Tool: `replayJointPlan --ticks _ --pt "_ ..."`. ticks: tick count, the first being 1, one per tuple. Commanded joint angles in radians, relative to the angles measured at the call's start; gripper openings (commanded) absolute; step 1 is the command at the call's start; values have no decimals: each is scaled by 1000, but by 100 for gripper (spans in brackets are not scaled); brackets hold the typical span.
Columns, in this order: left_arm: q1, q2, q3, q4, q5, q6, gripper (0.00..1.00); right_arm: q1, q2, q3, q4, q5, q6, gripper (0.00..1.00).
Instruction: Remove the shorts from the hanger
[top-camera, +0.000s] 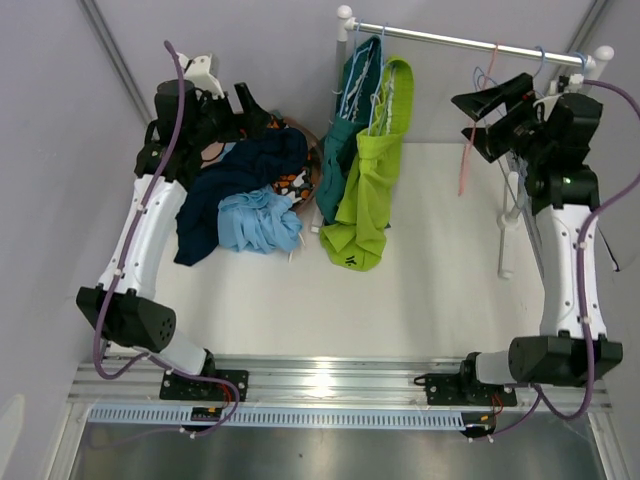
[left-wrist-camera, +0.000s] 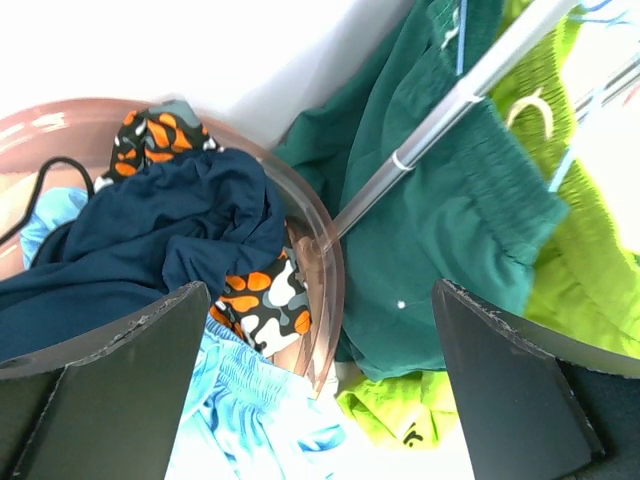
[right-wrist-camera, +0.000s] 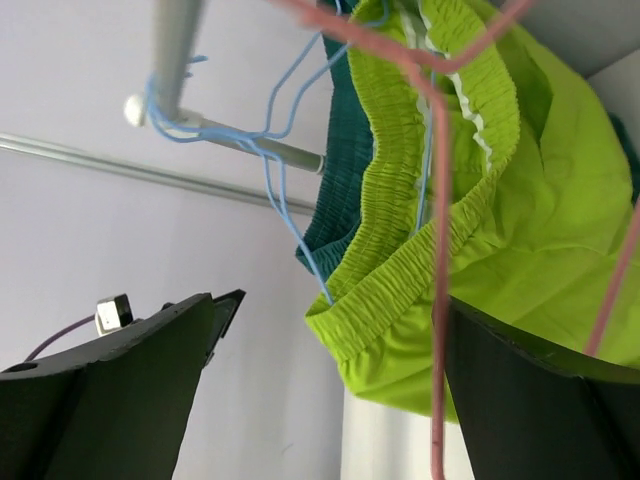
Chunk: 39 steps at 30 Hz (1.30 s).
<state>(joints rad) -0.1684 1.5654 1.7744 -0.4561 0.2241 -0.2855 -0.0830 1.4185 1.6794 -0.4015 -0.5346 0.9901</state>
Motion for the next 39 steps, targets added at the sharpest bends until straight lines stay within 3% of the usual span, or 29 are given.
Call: replayJointPlan --ticks 1,8,19,23,39 --pt "-8 -79 -12 7 26 22 99 -14 -110 29 -101 103 -96 99" --pt "-8 -160 -91 14 37 32 99 15 -213 59 -157 225 -131 99" --pt "-14 -260 -243 63 35 35 99 325 78 313 -103 320 -165 99" --pt "-16 -289 -288 85 21 43 99 353 186 394 -100 331 -165 98" --pt "-16 -288 -342 139 54 20 99 376 295 384 -10 335 -159 98"
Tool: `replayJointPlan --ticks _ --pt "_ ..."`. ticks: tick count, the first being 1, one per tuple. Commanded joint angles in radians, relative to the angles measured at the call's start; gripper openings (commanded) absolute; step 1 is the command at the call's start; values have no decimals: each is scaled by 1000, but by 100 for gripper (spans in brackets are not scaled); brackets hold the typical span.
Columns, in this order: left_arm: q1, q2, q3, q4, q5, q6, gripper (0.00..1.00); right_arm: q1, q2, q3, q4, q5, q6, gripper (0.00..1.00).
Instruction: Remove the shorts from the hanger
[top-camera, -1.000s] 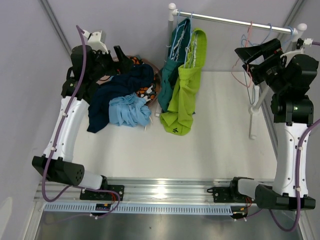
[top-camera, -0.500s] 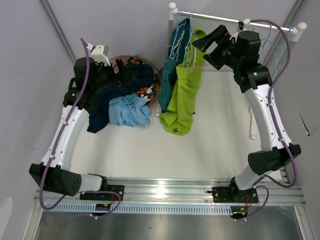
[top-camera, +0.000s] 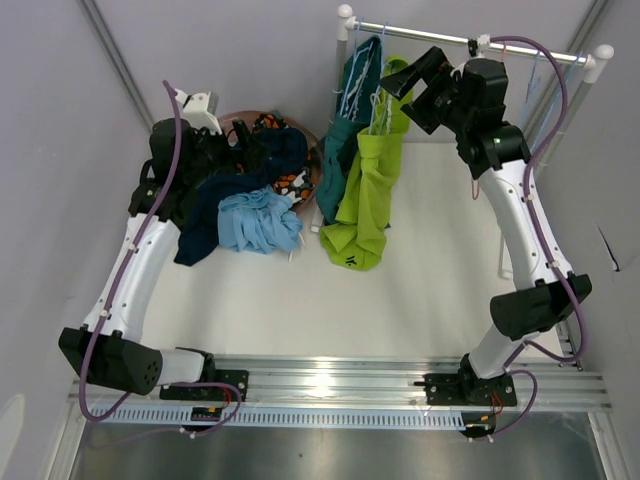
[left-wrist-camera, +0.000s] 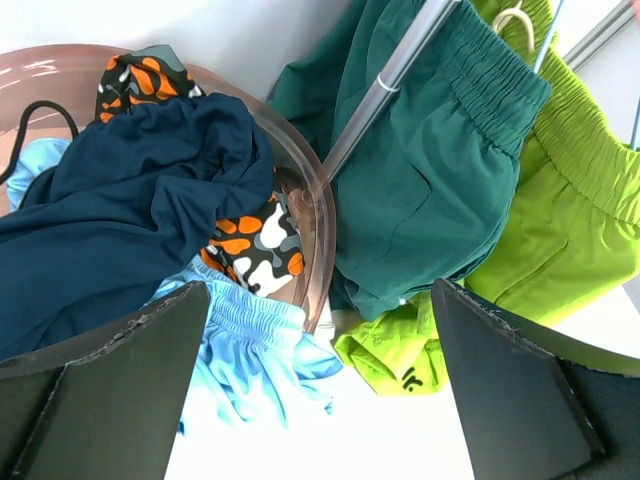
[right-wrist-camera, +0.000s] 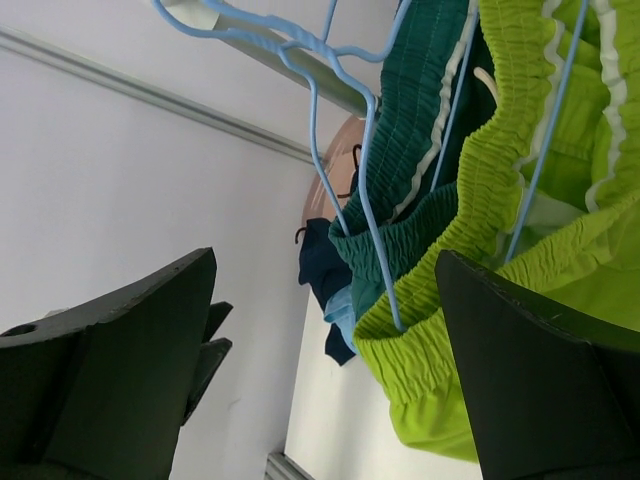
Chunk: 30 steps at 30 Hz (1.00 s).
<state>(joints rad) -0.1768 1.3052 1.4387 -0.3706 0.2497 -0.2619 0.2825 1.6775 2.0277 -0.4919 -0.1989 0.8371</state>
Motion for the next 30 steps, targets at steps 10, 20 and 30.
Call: replayJointPlan --ticks 10,20,30 --pt "-15 -66 -83 110 22 -20 99 37 208 130 128 -40 16 85" --pt "-21 -64 -103 116 28 -20 99 55 255 195 115 -34 14 19" --pt "-84 -61 -81 116 104 32 99 49 211 261 46 3 -24 0"
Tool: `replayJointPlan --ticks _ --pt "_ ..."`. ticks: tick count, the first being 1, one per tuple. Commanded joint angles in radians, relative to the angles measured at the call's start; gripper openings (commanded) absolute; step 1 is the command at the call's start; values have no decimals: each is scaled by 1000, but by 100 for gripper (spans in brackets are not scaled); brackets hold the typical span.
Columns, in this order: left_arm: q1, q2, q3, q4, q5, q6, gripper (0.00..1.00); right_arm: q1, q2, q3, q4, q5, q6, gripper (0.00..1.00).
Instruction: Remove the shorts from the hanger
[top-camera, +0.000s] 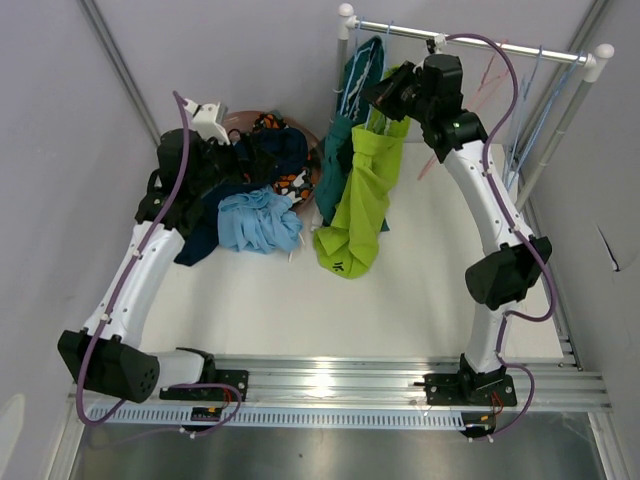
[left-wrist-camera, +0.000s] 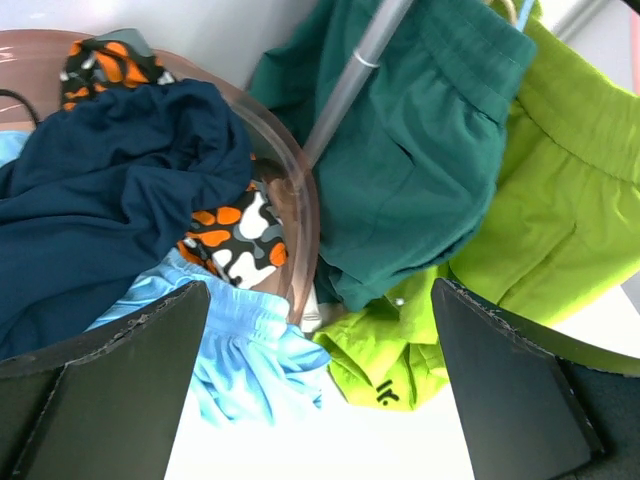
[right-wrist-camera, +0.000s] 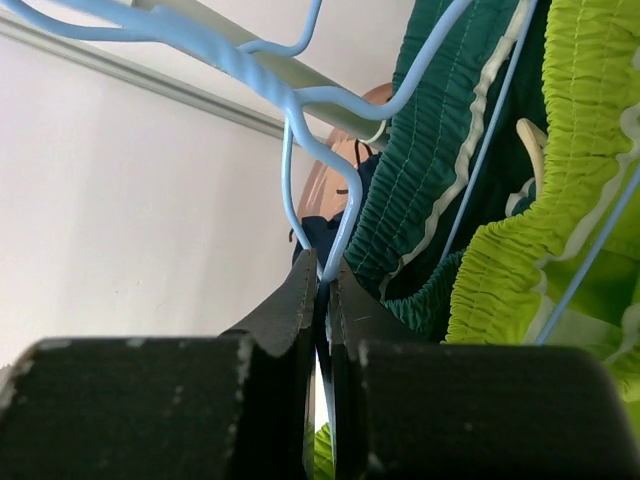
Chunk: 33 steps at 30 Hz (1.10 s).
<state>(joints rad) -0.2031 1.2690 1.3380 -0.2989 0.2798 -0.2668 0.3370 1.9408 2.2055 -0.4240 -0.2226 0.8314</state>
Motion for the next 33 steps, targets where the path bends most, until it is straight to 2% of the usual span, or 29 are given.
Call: replayJointPlan --ticks 1,2,5,6,9,16,21,28,30,33 --pt "-86 -33 30 40 71 53 99 -7 -55 95 -30 31 -23 0" --pt "-149 -37 53 35 65 93 99 -10 -60 106 -44 34 -26 0" --pt "-241 -71 64 43 96 136 99 -21 -89 137 -64 45 -34 0" --pt "-251 -79 59 69 169 132 99 -23 -109 138 -65 49 -37 0" --pt "-274 -106 30 128 266 92 99 -33 -137 152 -84 65 -48 0" --pt "-335 -108 4 228 314 44 99 -1 -239 80 -114 115 -49 0" --pt "-432 -74 -22 323 332 41 99 42 -328 -56 -70 147 -28 0" --pt "-516 -19 -92 441 286 61 99 91 -362 -61 -75 172 -25 0" --pt "-533 12 -80 457 291 64 99 102 -371 -70 -73 175 -23 0" --pt "-568 43 -71 463 227 83 99 109 -382 -76 -75 175 -17 0"
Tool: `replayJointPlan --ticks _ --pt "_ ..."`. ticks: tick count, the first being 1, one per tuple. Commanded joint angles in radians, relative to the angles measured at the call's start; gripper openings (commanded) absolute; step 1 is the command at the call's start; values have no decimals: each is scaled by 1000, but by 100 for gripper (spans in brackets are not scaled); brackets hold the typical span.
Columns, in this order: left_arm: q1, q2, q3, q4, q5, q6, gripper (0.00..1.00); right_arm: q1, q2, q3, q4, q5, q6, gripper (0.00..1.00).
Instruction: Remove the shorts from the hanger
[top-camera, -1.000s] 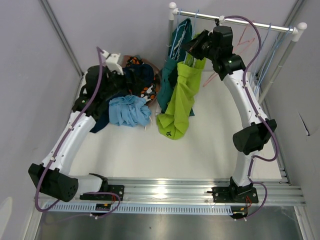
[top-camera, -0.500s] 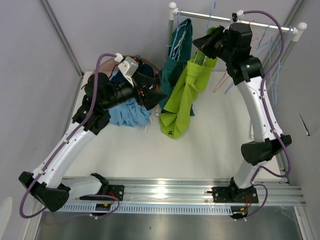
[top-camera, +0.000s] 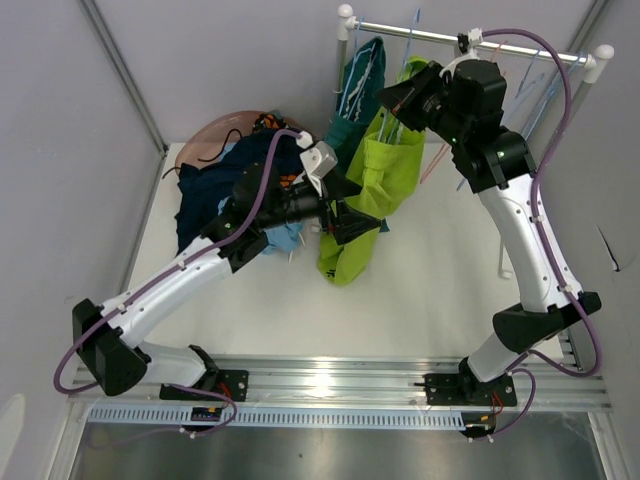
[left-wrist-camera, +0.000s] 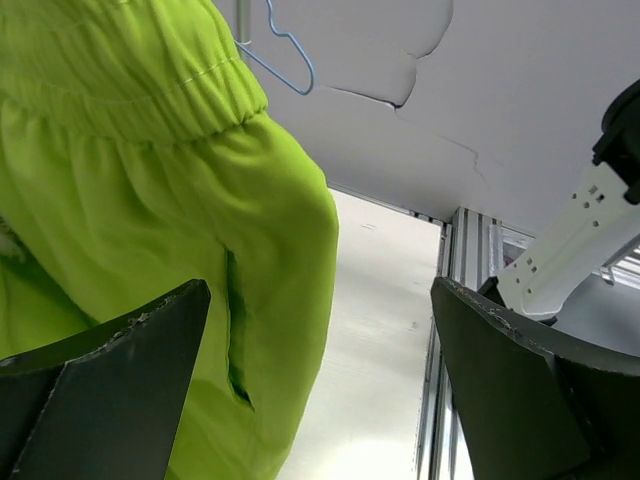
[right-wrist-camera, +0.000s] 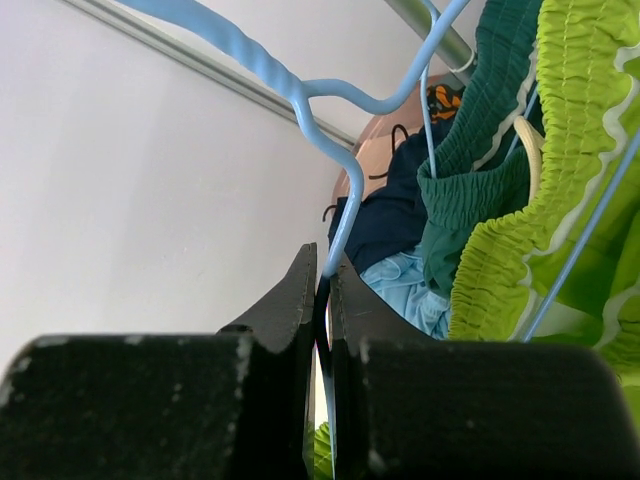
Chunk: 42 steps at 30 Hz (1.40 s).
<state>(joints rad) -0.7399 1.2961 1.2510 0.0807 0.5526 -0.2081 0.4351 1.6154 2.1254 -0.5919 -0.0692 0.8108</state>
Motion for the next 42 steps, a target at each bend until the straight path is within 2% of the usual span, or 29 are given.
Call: replayJointPlan --ticks 1,4,5,7,8,10,13,16,20,23,26,30,31,32,33,34,36,38,40,42 --pt "-45 22 18 86 -69 27 99 16 -58 -4 92 19 10 0" --pt "-53 61 56 83 -118 29 93 36 -89 -28 95 22 16 0" --pt "-53 89 82 76 -125 29 78 39 -100 -54 99 28 22 0" --pt "-56 114 128 61 -140 32 55 45 -129 -77 110 31 27 0" --pt "-56 132 133 56 -149 32 32 51 -137 -88 112 32 27 0" --pt "-61 135 140 42 -166 33 0 50 -141 -85 96 45 18 0" --pt "-90 79 95 31 -196 48 0 22 -129 -62 75 36 7 0" --pt "-162 -33 -22 16 -288 78 0 -35 -112 -38 66 -6 18 0" --pt "-254 -171 -238 34 -356 46 0 -110 -72 25 44 -46 18 0" --pt "-328 -262 -326 22 -403 36 0 -140 -57 60 38 -72 21 0" --pt "-383 -326 -380 24 -453 15 0 -173 -46 87 27 -92 24 0" --pt "-423 -359 -436 17 -445 -4 1 -219 -40 97 24 -124 36 0" --pt "-430 -365 -444 19 -451 -7 4 -223 -38 100 24 -130 39 0" --pt "-437 -376 -452 27 -460 -16 16 -229 -37 102 20 -141 41 0" --pt "-437 -379 -461 31 -468 -19 18 -236 -38 105 18 -145 42 0" --pt "-437 -380 -476 33 -477 -23 16 -243 -38 100 15 -147 42 0" --pt "-437 -376 -472 37 -520 -19 0 -248 -55 91 17 -150 44 0" --pt "-437 -354 -457 36 -546 -7 0 -249 -74 51 38 -158 53 0" --pt "-437 -327 -428 36 -643 -1 0 -249 -107 25 55 -176 67 0" --pt "-432 -227 -355 -4 -742 25 0 -242 -155 -21 63 -199 91 0"
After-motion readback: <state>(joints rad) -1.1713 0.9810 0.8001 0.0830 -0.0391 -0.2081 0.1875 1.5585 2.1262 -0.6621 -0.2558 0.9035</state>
